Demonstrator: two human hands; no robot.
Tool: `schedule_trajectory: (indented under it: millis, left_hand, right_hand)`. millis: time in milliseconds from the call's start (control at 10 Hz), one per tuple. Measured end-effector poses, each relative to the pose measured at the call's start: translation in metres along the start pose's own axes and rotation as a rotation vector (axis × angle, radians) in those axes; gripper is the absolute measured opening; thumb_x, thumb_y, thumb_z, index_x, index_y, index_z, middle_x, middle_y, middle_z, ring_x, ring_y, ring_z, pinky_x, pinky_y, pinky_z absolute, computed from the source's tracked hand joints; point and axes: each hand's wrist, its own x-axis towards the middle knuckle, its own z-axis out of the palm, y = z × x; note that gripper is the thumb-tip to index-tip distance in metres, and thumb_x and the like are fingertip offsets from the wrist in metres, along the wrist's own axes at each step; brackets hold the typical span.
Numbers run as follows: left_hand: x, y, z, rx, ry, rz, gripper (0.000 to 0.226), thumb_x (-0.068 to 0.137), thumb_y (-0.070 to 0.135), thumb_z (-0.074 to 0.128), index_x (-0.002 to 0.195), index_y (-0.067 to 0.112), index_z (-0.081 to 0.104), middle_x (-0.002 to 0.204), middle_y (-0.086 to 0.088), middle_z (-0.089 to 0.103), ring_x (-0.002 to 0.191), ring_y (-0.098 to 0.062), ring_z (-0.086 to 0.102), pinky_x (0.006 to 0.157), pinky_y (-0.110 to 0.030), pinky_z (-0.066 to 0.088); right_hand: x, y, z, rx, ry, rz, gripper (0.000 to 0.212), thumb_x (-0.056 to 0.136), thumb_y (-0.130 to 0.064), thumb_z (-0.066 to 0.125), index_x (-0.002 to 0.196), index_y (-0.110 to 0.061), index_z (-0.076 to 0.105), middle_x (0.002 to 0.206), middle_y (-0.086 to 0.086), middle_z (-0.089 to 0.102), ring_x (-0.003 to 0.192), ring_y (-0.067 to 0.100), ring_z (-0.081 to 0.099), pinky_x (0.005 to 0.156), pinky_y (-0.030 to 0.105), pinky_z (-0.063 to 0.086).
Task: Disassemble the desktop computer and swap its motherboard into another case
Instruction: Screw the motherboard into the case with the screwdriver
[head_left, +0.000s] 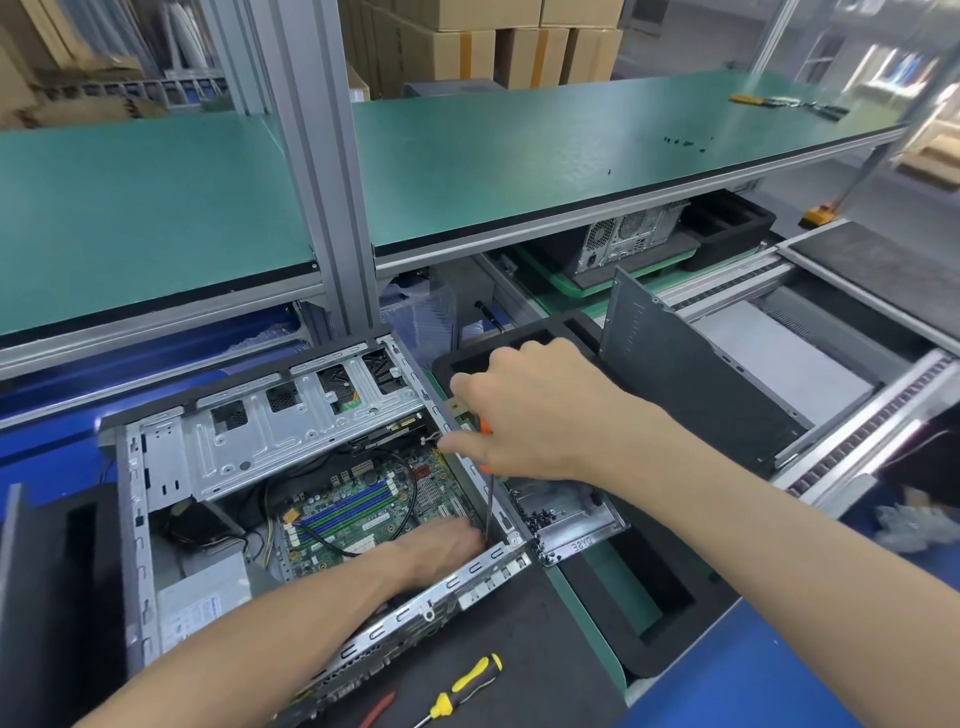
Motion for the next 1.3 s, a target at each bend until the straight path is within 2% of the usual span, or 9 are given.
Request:
schedule_trajectory:
  millis: [200,300,400,500,700,900,1100,1200,1300]
  left_hand:
    - [0.000,-0.001,-0.001,-0.003,-0.003,0.006,0.017,0.094,-0.001,0.045,0.090,-0.002,0.062,0.063,0.001,0.030,0.074,-0.024,0.040,0.072,-0.039,0.043]
    - [0.002,-0.003,0.002,-0.002,0.011,-0.001,0.016,0.094,-0.002,0.046,0.088,-0.004,0.061,0.062,0.002,0.028,0.072,-0.023,0.040,0.069,-0.035,0.037]
    - [0.003,-0.005,0.005,-0.013,0.025,0.007,0.022,0.092,-0.001,0.048,0.074,0.011,0.050,0.060,0.007,0.028,0.069,-0.023,0.039,0.067,-0.034,0.037]
    - [0.005,-0.008,0.007,0.006,0.022,0.000,0.033,0.091,0.000,0.049,0.067,0.018,0.038,0.059,0.007,0.028,0.069,-0.024,0.040,0.067,-0.034,0.037]
    - [0.009,-0.010,0.010,0.016,0.036,0.002,0.041,0.091,0.002,0.049,0.060,0.022,0.030,0.059,0.008,0.029,0.069,-0.023,0.040,0.067,-0.035,0.037]
    - [0.014,-0.013,0.018,0.050,0.044,0.012,0.043,0.090,0.004,0.049,0.059,0.024,0.028,0.059,0.008,0.030,0.067,-0.023,0.042,0.066,-0.033,0.039]
    - [0.018,-0.019,0.027,0.040,0.085,0.043,0.045,0.088,0.003,0.051,0.058,0.027,0.026,0.058,0.011,0.028,0.063,-0.023,0.039,0.064,-0.032,0.036]
    - [0.020,-0.021,0.028,0.022,0.095,0.064,0.039,0.084,0.011,0.048,0.057,0.027,0.026,0.057,0.012,0.028,0.053,-0.019,0.034,0.062,-0.032,0.036]
    - [0.021,-0.022,0.027,0.004,0.093,0.080,0.032,0.079,0.016,0.044,0.055,0.028,0.026,0.055,0.014,0.029,0.049,-0.010,0.031,0.061,-0.031,0.036]
  right_hand:
    - [0.003,0.002,-0.003,0.326,-0.166,-0.101,0.013,0.086,-0.022,0.062,0.095,-0.028,0.055,0.092,-0.006,0.055,0.080,0.018,0.051,0.068,0.035,0.041]
    - [-0.002,0.003,-0.009,0.462,-0.255,-0.120,0.034,0.071,-0.010,0.060,0.093,-0.035,0.056,0.095,-0.011,0.054,0.079,0.006,0.052,0.060,0.034,0.046]
    - [-0.003,0.002,-0.005,0.239,-0.099,-0.064,0.017,0.082,-0.043,0.060,0.090,-0.031,0.052,0.084,-0.009,0.050,0.072,0.020,0.049,0.062,0.034,0.036]
    - [-0.001,-0.001,-0.002,0.074,-0.029,0.011,0.034,0.097,-0.057,0.045,0.087,-0.025,0.041,0.067,-0.005,0.030,0.066,0.027,0.037,0.063,0.036,0.031]
    - [-0.002,0.004,-0.008,0.424,-0.228,-0.084,0.023,0.080,-0.015,0.061,0.098,-0.029,0.058,0.094,-0.008,0.053,0.082,0.017,0.050,0.067,0.037,0.046]
    - [-0.003,0.000,-0.003,-0.010,-0.008,0.026,0.037,0.095,-0.060,0.045,0.089,-0.023,0.048,0.065,-0.003,0.026,0.065,0.027,0.039,0.060,0.035,0.029]
    - [-0.002,0.005,-0.002,0.383,-0.154,-0.069,0.010,0.087,-0.020,0.059,0.094,-0.025,0.055,0.090,-0.004,0.054,0.082,0.020,0.051,0.069,0.036,0.044]
    - [-0.005,0.005,-0.005,0.474,-0.201,-0.088,0.026,0.076,-0.014,0.063,0.098,-0.027,0.058,0.094,-0.007,0.049,0.080,0.015,0.049,0.065,0.036,0.045]
    - [-0.006,0.003,-0.001,0.153,-0.047,-0.014,0.029,0.090,-0.048,0.058,0.090,-0.023,0.042,0.072,-0.005,0.037,0.062,0.022,0.039,0.059,0.035,0.030]
